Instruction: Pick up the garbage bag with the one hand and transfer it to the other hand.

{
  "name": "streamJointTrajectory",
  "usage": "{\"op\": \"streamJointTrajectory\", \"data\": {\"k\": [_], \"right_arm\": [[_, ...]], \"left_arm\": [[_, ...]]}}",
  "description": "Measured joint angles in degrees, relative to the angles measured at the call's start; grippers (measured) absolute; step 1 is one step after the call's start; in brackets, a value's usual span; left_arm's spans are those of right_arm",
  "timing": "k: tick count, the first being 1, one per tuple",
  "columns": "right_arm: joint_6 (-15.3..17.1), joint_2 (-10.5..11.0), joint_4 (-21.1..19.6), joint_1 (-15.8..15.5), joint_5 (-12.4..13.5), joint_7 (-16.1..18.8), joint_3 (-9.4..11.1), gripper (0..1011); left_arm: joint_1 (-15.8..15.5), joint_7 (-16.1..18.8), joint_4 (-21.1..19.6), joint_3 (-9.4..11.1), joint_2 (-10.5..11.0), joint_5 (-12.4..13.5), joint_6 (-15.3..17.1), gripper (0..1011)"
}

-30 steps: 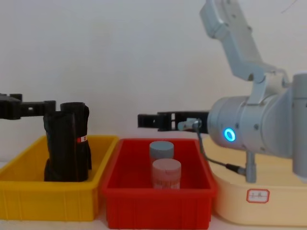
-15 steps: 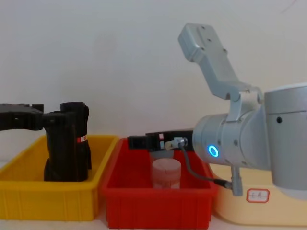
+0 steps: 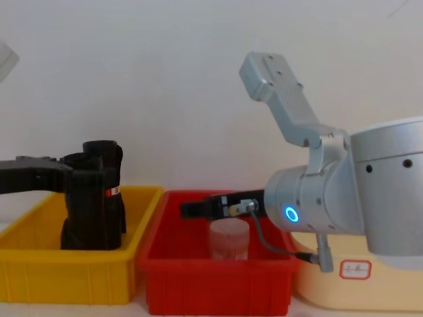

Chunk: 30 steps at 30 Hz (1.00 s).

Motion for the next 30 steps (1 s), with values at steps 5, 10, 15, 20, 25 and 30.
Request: {"op": "streamJointTrajectory", "data": {"k": [5,10,15,20,25,30], "right_arm": [[0.5,0.1,1.5,0.9,-0.3,0.5,0.1,1001],[1.1,0.4,3.1,1.6,-0.5,1.2,0.2,1001],[1.6,0.5,4.2,2.1,-0.7,1.8,0.2,1001],[2.0,0.6,5.2,2.6,-0.9,2.4,0.2,1001],[2.3,0.7,5.7,2.9,-1.1,2.8,0.3,1001],[2.5,0.7,6.2,3.2,-1.4,3.1,0.3,1001]], "left_arm": [[-0.8,-0.5,1.4,0.6,-0.3,0.0,0.0,1000],[-1.4,-0.8,2.7,1.1,-0.7,0.0,0.0,1000],[-1.8,-1.0,3.6,1.4,-1.0,0.0,-0.3,1000],[-2.2,-1.0,4.4,1.5,-1.3,0.1,-0.7,1000],[-2.4,-1.0,4.8,1.5,-1.7,0.1,-1.1,1000],[-2.5,-1.0,5.0,1.4,-2.0,0.2,-1.4,1000]]}}
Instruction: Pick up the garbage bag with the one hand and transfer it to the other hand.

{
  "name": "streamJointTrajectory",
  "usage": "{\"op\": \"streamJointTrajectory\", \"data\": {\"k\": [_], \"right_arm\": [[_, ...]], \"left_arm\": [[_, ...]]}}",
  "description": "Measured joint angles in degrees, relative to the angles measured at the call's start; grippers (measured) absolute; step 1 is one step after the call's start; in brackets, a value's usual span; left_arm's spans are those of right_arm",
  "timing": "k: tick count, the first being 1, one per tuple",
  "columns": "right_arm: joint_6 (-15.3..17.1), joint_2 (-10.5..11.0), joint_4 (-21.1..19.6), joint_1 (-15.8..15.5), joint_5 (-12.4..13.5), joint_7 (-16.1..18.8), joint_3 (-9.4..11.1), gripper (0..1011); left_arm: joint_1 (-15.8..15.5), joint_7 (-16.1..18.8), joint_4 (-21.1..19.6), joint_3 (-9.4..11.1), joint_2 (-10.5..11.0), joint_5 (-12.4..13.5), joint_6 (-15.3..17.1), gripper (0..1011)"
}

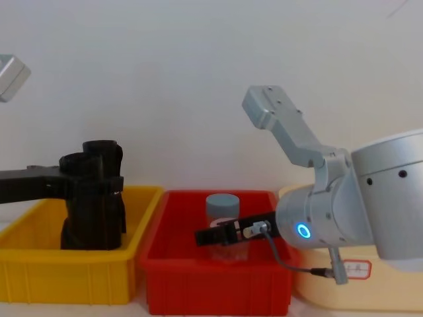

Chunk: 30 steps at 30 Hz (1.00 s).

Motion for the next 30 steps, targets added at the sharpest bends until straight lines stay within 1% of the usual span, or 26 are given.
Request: {"op": "streamJointTrajectory", "data": {"k": [13,15,18,19,21,23,24,25,27,28,30], "right_arm": [[-0.1,0.0,0.5,0.1,-0.5,0.5,0.2,1001],[-0.1,-0.1,0.6,0.1,-0.5,0.5,0.3,991],[-0.1,-0.1,0.6,0.1,-0.5,0.6,0.3,955],[-0.1,-0.1,0.6,0.1,-0.5,0.6,0.3,917],[-0.2,-0.1,0.6,0.1,-0.6,0.6,0.3,886],[-0.2,-0.1,0.7,0.1,-0.6,0.6,0.3,820],[-0.2,-0.1,0.7,0.1,-0.6,0.7,0.3,802],[-0.2,-0.1,0.7,0.1,-0.6,0.7,0.3,790],[-0.2,-0.1,0.7,0.1,-0.6,0.7,0.3,711],[-0.2,-0.1,0.7,0.1,-0.6,0.7,0.4,692],[-0.2,-0.1,0.7,0.1,-0.6,0.7,0.4,660]], "left_arm": [[0.0,0.4,0.3,-0.3,-0.6,0.1,-0.5,1000],[0.0,0.5,0.3,-0.4,-0.7,0.1,-0.6,981],[0.0,0.5,0.4,-0.4,-0.7,0.1,-0.6,933],[0.0,0.6,0.4,-0.4,-0.8,0.1,-0.6,906],[0.0,0.6,0.4,-0.4,-0.8,0.2,-0.7,879],[0.0,0.6,0.4,-0.4,-0.8,0.2,-0.7,776],[0.0,0.6,0.4,-0.4,-0.8,0.2,-0.7,776],[0.0,0.6,0.4,-0.4,-0.8,0.2,-0.7,739],[0.1,0.6,0.4,-0.4,-0.8,0.2,-0.7,699],[0.1,0.6,0.4,-0.5,-0.9,0.2,-0.7,641],[0.1,0.6,0.4,-0.5,-0.9,0.2,-0.8,599]]}}
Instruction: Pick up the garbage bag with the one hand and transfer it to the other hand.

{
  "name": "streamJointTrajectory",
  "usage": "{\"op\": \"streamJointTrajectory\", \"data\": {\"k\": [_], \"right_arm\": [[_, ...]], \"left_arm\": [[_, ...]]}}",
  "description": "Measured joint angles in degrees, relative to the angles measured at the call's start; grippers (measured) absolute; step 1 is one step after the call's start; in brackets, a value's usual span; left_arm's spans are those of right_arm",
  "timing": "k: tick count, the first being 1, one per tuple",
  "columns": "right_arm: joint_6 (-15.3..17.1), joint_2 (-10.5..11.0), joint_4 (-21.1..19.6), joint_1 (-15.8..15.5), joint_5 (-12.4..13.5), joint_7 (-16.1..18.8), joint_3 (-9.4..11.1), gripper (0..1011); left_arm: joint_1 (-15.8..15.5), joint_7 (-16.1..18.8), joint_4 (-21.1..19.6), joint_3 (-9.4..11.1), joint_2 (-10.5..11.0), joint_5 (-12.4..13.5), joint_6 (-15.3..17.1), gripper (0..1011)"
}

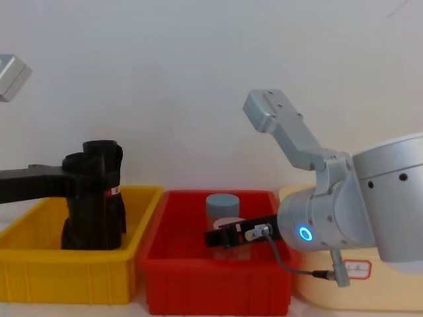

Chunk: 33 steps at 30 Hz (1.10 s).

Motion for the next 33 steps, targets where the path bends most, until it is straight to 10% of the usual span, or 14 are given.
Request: {"op": "streamJointTrajectory", "data": {"k": [11,33], "right_arm": [[0.0,0.0,0.0,0.0,-0.1,0.1,0.0,660],[0.0,0.0,0.0,0.0,-0.1,0.1,0.0,660]], "left_arm": [[0.0,0.1,0.0,0.0,-0.1,0.0,-0.1,413],[0.0,0.1,0.0,0.0,-0.1,0.0,-0.1,360]]}}
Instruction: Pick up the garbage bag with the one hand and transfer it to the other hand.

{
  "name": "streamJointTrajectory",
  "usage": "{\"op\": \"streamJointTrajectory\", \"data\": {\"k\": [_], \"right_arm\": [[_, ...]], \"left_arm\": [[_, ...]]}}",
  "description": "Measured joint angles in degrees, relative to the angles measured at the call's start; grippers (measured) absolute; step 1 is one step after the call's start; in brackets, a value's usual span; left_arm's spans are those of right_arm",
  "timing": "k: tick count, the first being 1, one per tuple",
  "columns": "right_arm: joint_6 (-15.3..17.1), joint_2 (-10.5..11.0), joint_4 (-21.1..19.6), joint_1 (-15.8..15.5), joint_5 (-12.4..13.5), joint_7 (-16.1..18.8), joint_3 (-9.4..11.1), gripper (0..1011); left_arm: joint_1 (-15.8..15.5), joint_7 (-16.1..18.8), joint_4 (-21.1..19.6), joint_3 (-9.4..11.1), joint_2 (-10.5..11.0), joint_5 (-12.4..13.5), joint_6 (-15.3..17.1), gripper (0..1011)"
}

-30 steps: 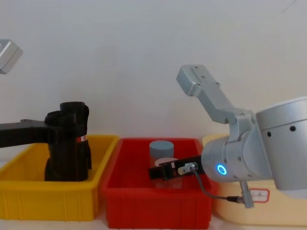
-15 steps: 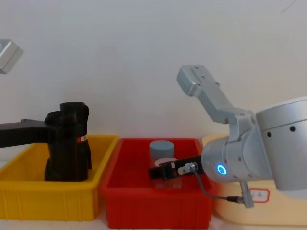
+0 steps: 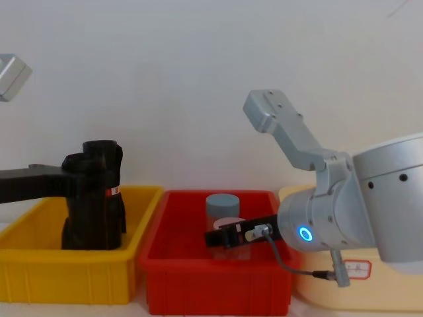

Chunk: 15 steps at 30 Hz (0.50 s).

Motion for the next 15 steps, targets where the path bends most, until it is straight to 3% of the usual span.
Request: {"op": "streamJointTrajectory", "data": {"k": [9,15], "right_arm": [[-0.5,0.2,-1.4,-0.4,0.0,0.5,0.2,660],[-0.8,0.4,-4.4,-1.0,0.4,1.0,0.9,660]], "left_arm": [[0.2,0.8,-1.5,-0.2,0.2,0.8,-0.4,360],[0.5,1.8,-4.7,-0.5,0.5,1.6,0.0,360]]}}
